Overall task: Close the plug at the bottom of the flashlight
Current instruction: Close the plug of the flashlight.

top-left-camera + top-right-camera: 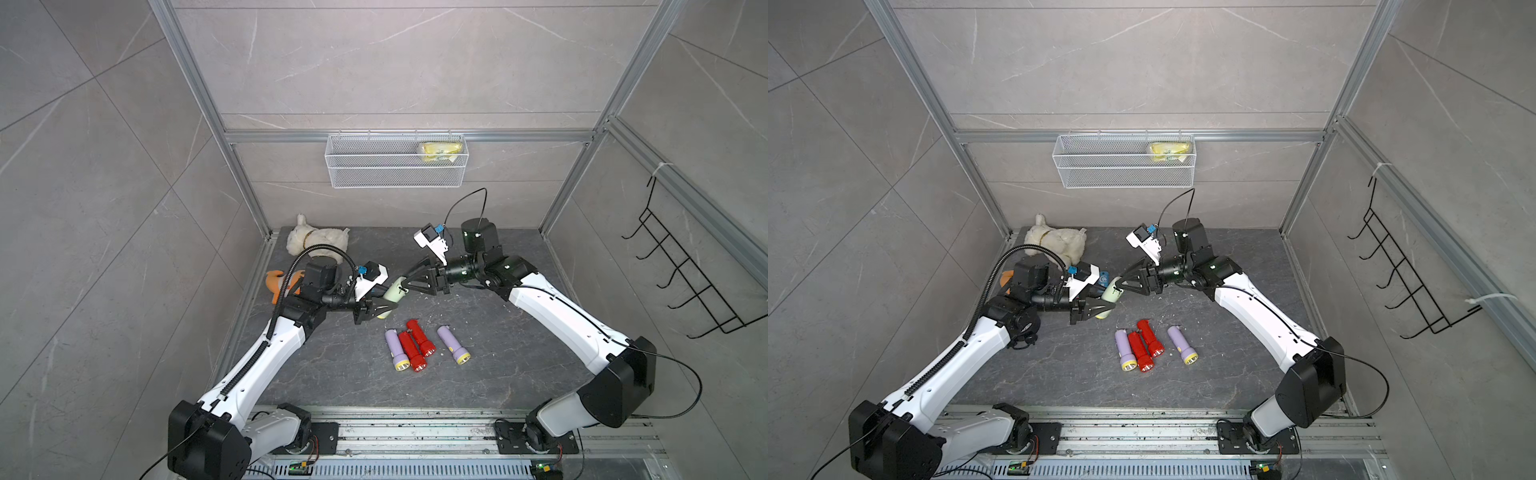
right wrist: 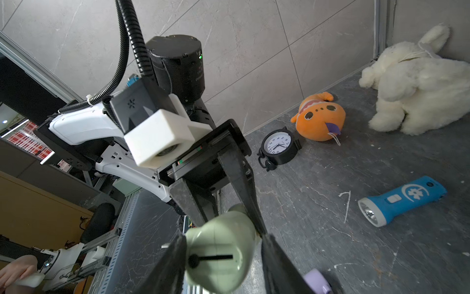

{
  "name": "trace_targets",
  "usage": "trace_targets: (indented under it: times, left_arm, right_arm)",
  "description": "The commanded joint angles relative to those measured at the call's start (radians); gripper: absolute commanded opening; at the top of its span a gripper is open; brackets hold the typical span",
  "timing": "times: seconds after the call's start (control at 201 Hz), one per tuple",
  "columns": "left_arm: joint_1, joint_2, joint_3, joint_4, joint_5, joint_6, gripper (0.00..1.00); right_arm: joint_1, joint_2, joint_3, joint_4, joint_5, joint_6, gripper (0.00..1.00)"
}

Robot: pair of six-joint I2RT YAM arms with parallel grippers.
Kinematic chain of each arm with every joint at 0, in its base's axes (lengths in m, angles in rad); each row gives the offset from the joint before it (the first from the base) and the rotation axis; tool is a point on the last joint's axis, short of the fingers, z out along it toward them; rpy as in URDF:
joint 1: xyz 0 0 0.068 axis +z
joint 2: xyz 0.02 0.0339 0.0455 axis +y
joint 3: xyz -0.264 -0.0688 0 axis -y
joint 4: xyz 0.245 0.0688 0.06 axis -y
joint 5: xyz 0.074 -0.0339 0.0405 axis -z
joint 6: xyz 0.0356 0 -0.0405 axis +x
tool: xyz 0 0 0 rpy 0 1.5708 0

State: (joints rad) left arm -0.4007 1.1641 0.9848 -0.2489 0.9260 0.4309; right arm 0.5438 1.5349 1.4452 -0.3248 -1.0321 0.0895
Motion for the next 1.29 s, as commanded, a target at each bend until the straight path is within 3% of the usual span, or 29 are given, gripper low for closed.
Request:
trace_targets:
  times: [0.0, 0.986, 1.07, 1.289]
  left_arm:
    - [0.008, -0.052, 0.032, 0.048, 0.086, 0.02, 0.0]
    - [0.026, -0.086, 0.028, 0.084, 0.175, -0.003, 0.0]
    - [0.026, -0.09, 0.026, 0.082, 0.177, -0.003, 0.0]
    - [0.026, -0.09, 0.027, 0.077, 0.184, 0.0, 0.0]
  right_arm:
    - [0.002, -0.018, -0.016, -0.022, 0.006, -0.023, 0.46]
    - [0.002, 0.01, -0.045, 0.098, -0.112, 0.036, 0.06]
    - [0.001, 0.013, -0.046, 0.098, -0.098, 0.038, 0.07]
    - [-0.04, 0.016, -0.01, 0.144, -0.1, 0.098, 0.32]
